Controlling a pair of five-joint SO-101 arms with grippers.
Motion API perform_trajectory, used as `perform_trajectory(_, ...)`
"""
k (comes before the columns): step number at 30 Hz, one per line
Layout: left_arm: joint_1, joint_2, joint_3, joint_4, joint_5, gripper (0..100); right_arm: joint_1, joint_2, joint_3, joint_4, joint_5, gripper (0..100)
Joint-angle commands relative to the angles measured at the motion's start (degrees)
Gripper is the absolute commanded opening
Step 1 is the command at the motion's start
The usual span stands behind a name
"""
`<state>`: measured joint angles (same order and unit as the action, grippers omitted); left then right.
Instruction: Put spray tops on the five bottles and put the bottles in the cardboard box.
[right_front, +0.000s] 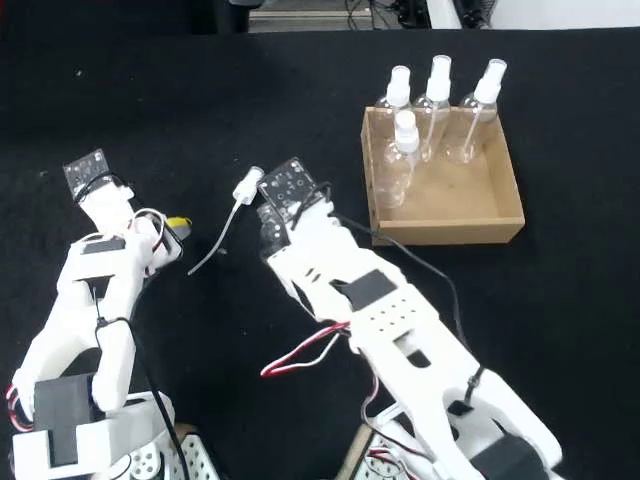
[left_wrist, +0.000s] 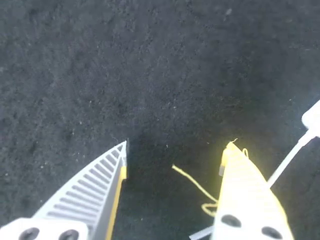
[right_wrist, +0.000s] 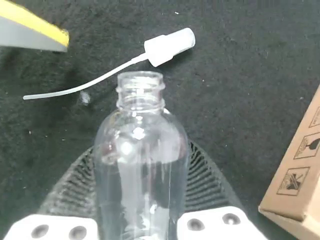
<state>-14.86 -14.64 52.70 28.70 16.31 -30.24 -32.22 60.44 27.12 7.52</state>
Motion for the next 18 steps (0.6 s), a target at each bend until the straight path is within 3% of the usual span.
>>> perform_trajectory(1, 2.1, -2.2, -12.5, 11.1, -6.1, 29, 0.7, -2.9, -0.3, 0.2, -0.3, 1.0)
perform_trajectory(5, 6.1, 1.1, -21.9, 16.4, -12.1, 29, 0.6, -2.9, -0.1, 0.2, -0.3, 1.0)
perform_trajectory(9, 10.2, 7.5, -29.8, 17.1, -14.7, 29, 0.9, -3.4, 0.8, 0.1, -0.6, 1.0)
perform_trajectory(12, 13.3, 12.0, -33.6, 17.1, -16.4, 29, 2.8, -3.4, 1.3, 0.1, -5.2, 1.0)
perform_trajectory(18, 15.6, 19.5, -40.7, 16.7, -18.4, 29, 5.9, -3.0, 1.4, -1.1, -8.4, 1.0)
